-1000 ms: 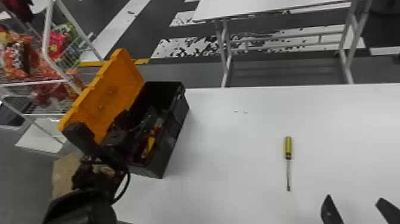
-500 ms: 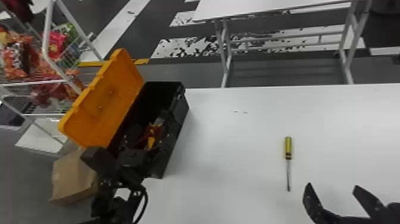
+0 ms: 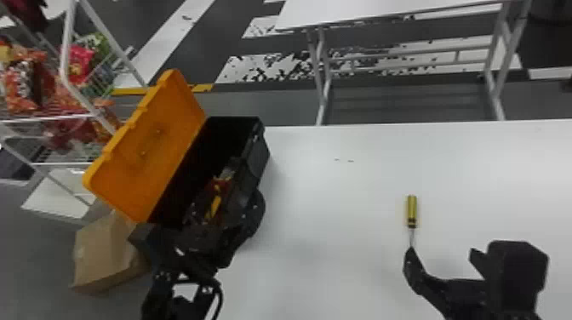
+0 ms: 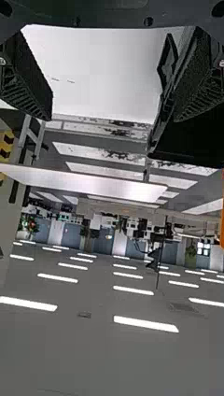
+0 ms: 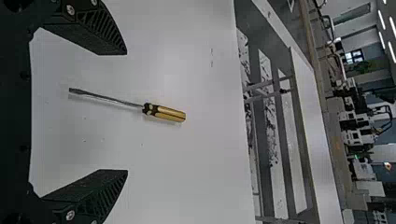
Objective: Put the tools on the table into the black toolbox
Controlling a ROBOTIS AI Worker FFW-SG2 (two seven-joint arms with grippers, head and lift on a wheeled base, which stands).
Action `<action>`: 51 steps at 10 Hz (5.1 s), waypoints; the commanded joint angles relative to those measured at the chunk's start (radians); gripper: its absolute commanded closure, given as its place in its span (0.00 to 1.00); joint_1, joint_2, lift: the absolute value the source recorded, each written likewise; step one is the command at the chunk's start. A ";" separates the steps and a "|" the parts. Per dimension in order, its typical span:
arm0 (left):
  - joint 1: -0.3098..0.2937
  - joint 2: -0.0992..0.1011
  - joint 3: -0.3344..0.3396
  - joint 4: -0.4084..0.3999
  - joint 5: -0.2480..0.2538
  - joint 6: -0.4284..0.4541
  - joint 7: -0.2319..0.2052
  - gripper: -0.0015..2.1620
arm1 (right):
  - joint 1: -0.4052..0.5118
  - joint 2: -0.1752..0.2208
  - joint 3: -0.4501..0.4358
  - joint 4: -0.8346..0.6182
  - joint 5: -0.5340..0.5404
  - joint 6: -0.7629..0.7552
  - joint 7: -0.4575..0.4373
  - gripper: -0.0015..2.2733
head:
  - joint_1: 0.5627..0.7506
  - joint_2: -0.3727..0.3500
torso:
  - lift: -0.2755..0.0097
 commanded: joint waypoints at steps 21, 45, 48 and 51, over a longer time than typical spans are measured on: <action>-0.032 0.015 -0.017 0.059 0.001 0.012 -0.014 0.02 | -0.325 0.002 0.147 0.347 0.073 0.161 -0.038 0.39 | 0.70 1.00 | 0.70; -0.210 0.015 -0.081 -0.039 0.256 0.779 -0.199 0.04 | -0.024 -0.028 0.235 0.036 0.257 -0.165 0.112 0.99 | 0.70 1.00 | 0.70; -0.259 0.015 -0.063 -0.027 0.317 0.884 -0.201 0.05 | -0.016 -0.033 0.250 0.034 0.260 -0.174 0.126 0.99 | 0.70 1.00 | 0.70; -0.285 0.015 -0.069 0.004 0.317 0.930 -0.201 0.10 | -0.021 -0.033 0.251 0.033 0.260 -0.174 0.131 0.99 | 0.70 1.00 | 0.70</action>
